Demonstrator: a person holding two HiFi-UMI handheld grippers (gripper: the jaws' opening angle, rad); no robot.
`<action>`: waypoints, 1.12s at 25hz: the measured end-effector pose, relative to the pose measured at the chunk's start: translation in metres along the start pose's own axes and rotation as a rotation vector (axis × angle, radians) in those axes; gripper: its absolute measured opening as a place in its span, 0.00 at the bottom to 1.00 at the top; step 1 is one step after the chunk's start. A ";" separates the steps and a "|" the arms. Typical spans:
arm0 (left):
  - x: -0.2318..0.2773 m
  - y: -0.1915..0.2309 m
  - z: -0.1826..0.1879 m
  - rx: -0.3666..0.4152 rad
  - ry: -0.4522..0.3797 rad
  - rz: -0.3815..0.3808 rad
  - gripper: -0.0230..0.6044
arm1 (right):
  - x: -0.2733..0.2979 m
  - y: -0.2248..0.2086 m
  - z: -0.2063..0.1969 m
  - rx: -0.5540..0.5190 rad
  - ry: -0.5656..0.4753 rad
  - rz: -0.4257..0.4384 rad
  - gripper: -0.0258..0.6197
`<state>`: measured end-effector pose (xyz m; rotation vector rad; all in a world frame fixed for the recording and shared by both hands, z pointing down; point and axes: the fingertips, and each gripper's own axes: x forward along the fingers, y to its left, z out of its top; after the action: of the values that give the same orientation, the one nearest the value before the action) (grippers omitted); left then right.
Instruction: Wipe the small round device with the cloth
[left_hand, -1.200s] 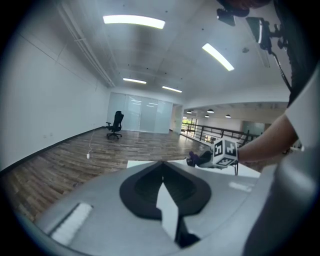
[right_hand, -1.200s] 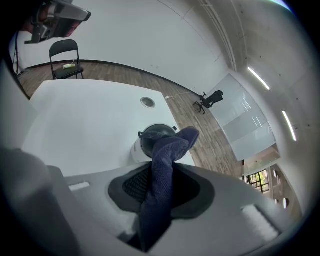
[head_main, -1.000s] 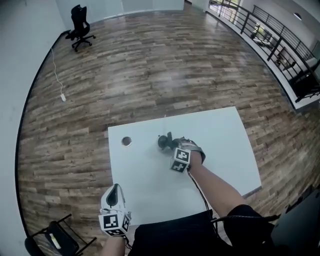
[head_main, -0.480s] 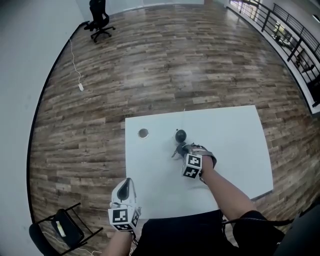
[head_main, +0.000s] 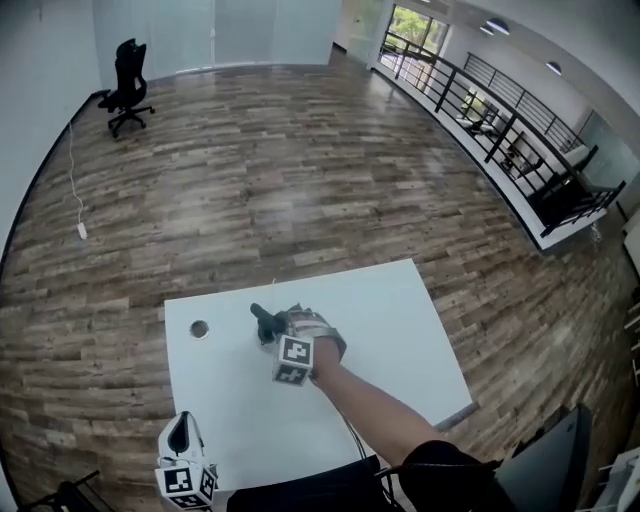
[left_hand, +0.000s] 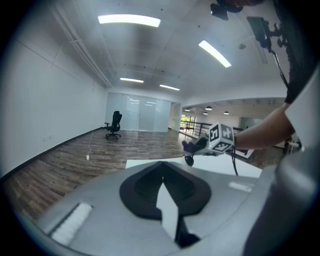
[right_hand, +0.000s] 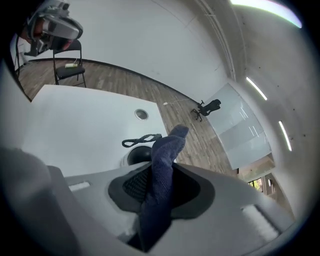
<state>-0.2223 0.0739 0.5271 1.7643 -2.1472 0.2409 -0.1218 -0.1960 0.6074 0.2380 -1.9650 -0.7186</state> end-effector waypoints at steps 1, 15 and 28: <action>0.001 -0.002 -0.002 0.002 -0.008 -0.009 0.05 | 0.001 0.003 0.001 -0.016 0.021 0.016 0.20; 0.005 -0.030 0.002 0.000 -0.013 -0.059 0.05 | -0.025 0.025 -0.017 -0.154 0.179 0.064 0.20; -0.001 -0.014 -0.013 -0.050 0.038 -0.016 0.05 | 0.033 0.106 -0.028 -0.218 0.203 0.186 0.20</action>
<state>-0.2066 0.0770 0.5378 1.7347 -2.0938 0.2138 -0.0999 -0.1359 0.7026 -0.0047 -1.6761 -0.7485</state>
